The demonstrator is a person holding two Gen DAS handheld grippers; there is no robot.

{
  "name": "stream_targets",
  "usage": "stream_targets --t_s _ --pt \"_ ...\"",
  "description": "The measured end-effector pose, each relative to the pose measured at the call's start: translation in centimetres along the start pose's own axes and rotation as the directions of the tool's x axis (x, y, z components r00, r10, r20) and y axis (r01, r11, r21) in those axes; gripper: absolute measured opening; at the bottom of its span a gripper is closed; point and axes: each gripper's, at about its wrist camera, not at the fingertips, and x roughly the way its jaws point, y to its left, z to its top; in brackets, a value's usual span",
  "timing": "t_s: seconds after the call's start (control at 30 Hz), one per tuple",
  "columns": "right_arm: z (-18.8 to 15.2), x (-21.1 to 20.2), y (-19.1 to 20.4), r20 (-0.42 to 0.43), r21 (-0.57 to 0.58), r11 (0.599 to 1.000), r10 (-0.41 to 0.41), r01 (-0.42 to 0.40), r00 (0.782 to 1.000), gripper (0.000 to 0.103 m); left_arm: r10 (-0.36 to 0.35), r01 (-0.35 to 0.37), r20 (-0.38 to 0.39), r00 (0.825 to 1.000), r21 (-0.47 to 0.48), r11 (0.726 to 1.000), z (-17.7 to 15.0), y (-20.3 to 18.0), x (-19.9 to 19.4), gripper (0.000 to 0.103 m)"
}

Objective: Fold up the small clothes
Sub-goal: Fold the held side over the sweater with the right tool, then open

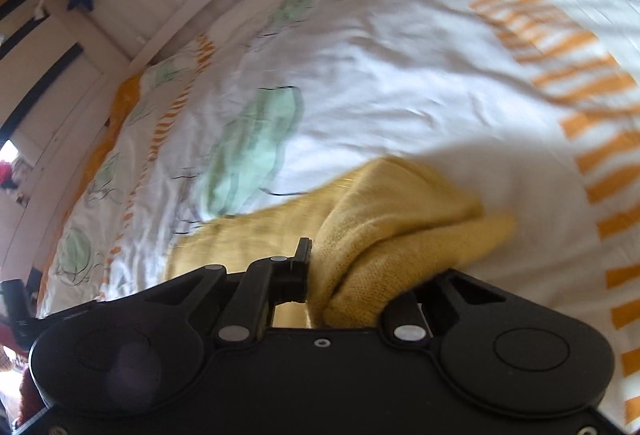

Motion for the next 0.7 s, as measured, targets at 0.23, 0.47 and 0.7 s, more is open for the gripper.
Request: stream_targets --t_s 0.23,0.47,0.7 --pt "0.1 2.5 7.0 -0.085 -0.099 0.994 0.04 -0.049 0.996 0.023 -0.019 0.019 -0.002 1.0 -0.034 0.999 0.4 1.3 -0.5 0.1" --pt "-2.1 7.6 12.2 -0.156 -0.15 0.987 0.041 -0.064 0.987 0.023 -0.011 0.011 -0.001 1.0 -0.049 0.999 0.5 2.3 -0.7 0.1" --pt "-5.1 11.9 16.0 -0.205 -0.282 0.959 -0.086 0.025 0.975 0.029 -0.017 0.017 -0.003 1.0 -0.075 0.997 0.7 3.4 -0.9 0.101"
